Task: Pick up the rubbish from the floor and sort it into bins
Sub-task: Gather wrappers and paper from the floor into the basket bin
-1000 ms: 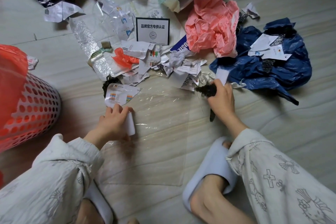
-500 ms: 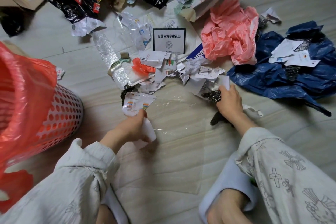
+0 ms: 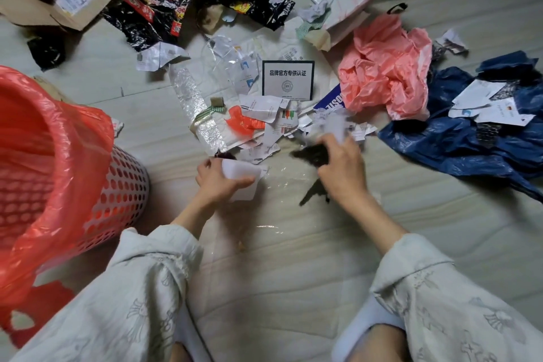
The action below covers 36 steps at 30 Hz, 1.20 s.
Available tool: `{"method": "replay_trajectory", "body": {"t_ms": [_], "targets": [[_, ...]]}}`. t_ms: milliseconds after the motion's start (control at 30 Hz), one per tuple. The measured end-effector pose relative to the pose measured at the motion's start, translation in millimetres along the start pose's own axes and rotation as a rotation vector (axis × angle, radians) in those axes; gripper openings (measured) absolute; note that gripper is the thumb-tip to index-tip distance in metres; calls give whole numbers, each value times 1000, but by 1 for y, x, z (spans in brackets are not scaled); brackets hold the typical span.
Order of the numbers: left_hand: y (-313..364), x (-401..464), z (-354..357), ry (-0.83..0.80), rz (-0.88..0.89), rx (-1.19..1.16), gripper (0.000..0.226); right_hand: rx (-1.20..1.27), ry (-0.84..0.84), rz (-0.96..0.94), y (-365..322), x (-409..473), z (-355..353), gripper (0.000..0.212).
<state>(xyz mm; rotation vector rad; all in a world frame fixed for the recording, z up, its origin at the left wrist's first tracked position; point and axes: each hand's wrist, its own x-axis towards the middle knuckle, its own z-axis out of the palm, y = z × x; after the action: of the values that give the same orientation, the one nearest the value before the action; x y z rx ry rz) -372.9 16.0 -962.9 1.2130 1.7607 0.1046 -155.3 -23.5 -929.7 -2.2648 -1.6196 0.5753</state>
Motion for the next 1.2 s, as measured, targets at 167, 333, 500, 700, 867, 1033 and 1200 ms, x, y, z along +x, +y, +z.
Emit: {"method": "replay_trajectory", "body": {"t_ms": [167, 333, 500, 700, 867, 1033, 1200], "targets": [[-2, -8, 2, -16, 41, -211, 57, -211, -386, -30, 8, -34, 36, 46], [0, -12, -10, 71, 84, -318, 48, -263, -377, -12, 19, -32, 31, 48], [4, -5, -22, 136, 76, -453, 46, -299, -405, -40, 33, -23, 24, 48], [11, 10, -36, -119, 38, -497, 75, -317, -424, 20, 51, -28, 11, 52], [28, 13, -10, -181, 70, -311, 58, -323, -477, 10, 60, -30, 2, 51], [29, 20, 17, -173, 55, -37, 79, -303, -489, 1, 62, -28, -2, 48], [33, 20, 25, -91, 28, -322, 58, -282, -484, 12, 62, -29, 0, 46]]}}
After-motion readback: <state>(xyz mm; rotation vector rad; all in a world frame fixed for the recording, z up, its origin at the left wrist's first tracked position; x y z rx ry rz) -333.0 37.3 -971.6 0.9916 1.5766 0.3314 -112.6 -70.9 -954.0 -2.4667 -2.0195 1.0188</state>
